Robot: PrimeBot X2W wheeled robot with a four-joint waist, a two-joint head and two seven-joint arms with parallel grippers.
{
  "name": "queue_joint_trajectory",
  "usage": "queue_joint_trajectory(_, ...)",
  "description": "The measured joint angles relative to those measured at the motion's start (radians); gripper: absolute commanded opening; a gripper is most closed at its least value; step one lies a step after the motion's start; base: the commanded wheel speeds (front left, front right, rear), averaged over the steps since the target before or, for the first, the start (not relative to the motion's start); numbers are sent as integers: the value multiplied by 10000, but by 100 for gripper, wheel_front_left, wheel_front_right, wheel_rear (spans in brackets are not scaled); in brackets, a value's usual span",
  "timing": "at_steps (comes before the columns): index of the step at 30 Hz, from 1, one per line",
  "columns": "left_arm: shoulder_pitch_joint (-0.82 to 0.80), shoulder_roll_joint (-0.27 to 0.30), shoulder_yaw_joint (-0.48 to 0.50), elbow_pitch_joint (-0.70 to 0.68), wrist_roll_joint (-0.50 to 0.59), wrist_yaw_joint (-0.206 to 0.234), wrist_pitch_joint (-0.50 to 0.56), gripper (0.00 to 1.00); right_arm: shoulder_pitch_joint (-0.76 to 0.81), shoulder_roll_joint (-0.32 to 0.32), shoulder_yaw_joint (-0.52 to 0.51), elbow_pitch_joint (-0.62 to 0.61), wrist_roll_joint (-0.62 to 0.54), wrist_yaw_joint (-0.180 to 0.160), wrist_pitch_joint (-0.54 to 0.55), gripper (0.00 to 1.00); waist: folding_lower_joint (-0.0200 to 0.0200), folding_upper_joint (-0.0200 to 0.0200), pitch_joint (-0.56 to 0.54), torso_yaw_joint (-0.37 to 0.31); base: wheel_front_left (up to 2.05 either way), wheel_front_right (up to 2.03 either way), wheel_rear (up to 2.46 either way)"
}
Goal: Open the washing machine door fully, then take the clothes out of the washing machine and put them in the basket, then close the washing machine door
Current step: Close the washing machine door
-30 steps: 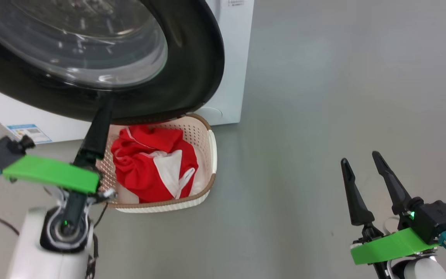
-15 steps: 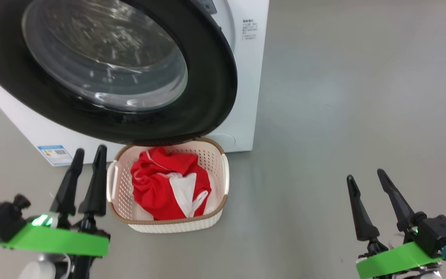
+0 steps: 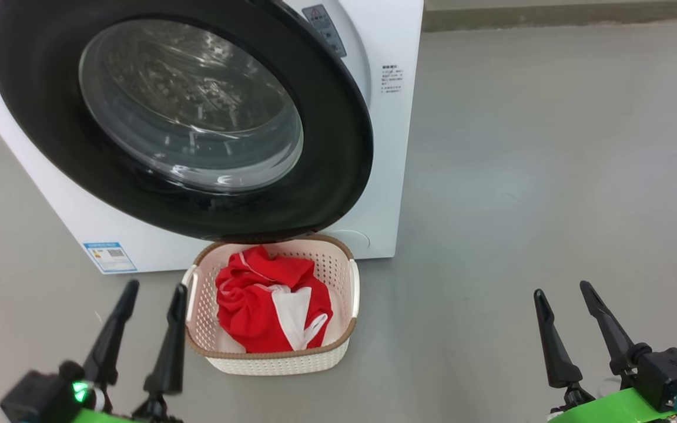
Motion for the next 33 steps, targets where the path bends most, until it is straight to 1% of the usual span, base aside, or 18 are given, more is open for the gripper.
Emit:
queue_joint_trajectory(5, 518, -148, 184, -347, 640, 109, 0, 100, 66, 2, -81, -117, -33, 0, 0, 100, 0, 0, -89, 28, 0, 0, 0)
queue_joint_trajectory(6, 632, -167, 240, -393, 748, 186, 0, 100, 130, 2, -104, -146, -33, 0, 0, 100, 0, 0, -99, 26, 0, 0, 0)
queue_joint_trajectory(12, 1256, -284, 360, -364, 1329, 341, 0, 100, 428, 4, 8, -169, -31, 0, 0, 100, -1, 0, -173, 16, 0, 0, 0)
queue_joint_trajectory(15, 1383, -497, 435, -366, 1524, 341, 0, 100, 432, 15, 119, -180, -27, 0, 0, 100, 0, 0, -204, 12, 0, 0, 0)
queue_joint_trajectory(23, 1491, -755, 514, -299, 1833, 230, 0, 100, 647, 13, 221, -244, 44, 0, 0, 100, 0, 0, -231, 10, 0, 0, 0)
queue_joint_trajectory(33, 1492, -828, 698, -236, 2173, 144, 0, 100, 653, 13, 102, -270, 42, 0, 0, 100, -1, 0, -224, 50, 0, 0, 0)
